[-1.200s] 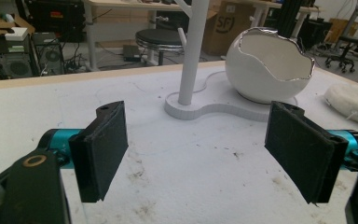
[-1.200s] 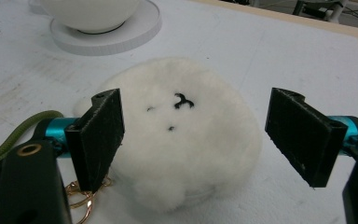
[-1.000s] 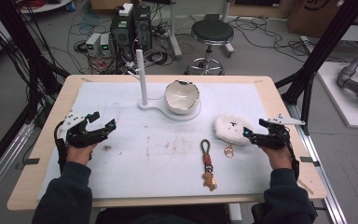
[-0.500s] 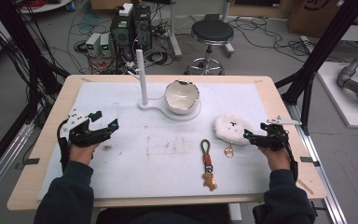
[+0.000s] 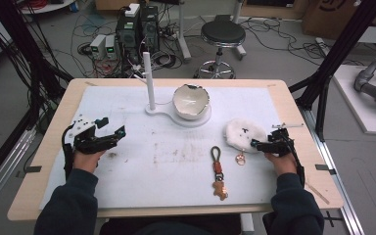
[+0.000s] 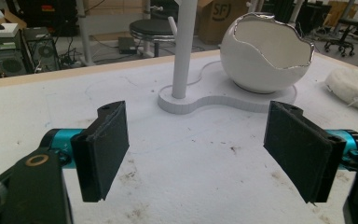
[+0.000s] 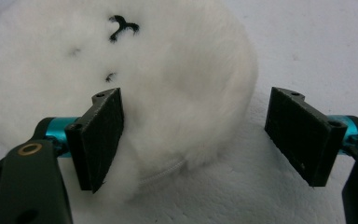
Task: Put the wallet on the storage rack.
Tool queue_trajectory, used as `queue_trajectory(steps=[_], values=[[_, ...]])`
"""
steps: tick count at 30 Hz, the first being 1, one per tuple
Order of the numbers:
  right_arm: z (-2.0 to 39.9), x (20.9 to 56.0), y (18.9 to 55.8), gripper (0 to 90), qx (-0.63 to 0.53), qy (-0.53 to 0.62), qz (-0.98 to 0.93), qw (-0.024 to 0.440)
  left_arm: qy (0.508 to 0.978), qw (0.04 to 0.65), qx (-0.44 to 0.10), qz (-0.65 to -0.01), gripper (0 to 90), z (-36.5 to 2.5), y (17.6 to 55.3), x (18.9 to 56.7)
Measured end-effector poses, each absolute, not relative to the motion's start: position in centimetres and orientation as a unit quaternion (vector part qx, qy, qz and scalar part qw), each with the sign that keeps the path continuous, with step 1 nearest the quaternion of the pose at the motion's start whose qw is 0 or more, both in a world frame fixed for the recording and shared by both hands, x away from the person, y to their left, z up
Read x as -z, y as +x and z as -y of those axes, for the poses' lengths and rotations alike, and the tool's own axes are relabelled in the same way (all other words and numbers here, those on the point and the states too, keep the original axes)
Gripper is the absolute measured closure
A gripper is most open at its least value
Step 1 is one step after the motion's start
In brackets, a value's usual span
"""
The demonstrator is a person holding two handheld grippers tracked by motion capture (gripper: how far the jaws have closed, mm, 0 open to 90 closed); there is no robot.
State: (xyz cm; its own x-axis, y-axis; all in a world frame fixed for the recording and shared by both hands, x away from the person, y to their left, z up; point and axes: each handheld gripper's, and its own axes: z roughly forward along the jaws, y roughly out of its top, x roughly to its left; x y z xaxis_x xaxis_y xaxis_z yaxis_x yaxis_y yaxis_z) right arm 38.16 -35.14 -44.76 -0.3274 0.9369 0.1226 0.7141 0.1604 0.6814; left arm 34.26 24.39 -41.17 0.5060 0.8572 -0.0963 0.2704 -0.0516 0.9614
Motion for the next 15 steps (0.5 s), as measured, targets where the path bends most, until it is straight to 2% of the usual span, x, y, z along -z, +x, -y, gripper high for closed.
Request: queue_trajectory(steps=[2,5,6,7,9,10,15], values=[[35.1,44.7,38.1,22.7,-0.333,0.556,-0.743,0.166,0.676,0.545,-0.265,-0.419,21.9,-24.3,34.3,41.2],[35.0,44.5,38.0,34.4,-0.333,0.557,-0.745,0.156,0.679,0.545,-0.262,-0.417,22.3,-24.0,34.3,41.3],[34.9,44.3,38.0,49.8,-0.334,0.555,-0.749,0.140,0.680,0.543,-0.262,-0.417,22.3,-24.0,34.2,41.3],[34.9,44.3,38.0,49.8,-0.334,0.555,-0.749,0.140,0.681,0.543,-0.262,-0.417,22.3,-24.0,34.2,41.3],[34.7,44.1,38.0,63.7,-0.342,0.551,-0.752,0.121,0.682,0.543,-0.260,-0.416,22.3,-23.9,34.2,41.3],[34.8,43.9,37.9,76.0,-0.352,0.540,-0.756,0.116,0.683,0.543,-0.259,-0.415,22.5,-23.9,34.2,41.3],[34.7,42.9,37.3,78.8,-0.377,0.514,-0.757,0.146,0.682,0.548,-0.253,-0.413,24.2,-23.9,34.1,41.2]])
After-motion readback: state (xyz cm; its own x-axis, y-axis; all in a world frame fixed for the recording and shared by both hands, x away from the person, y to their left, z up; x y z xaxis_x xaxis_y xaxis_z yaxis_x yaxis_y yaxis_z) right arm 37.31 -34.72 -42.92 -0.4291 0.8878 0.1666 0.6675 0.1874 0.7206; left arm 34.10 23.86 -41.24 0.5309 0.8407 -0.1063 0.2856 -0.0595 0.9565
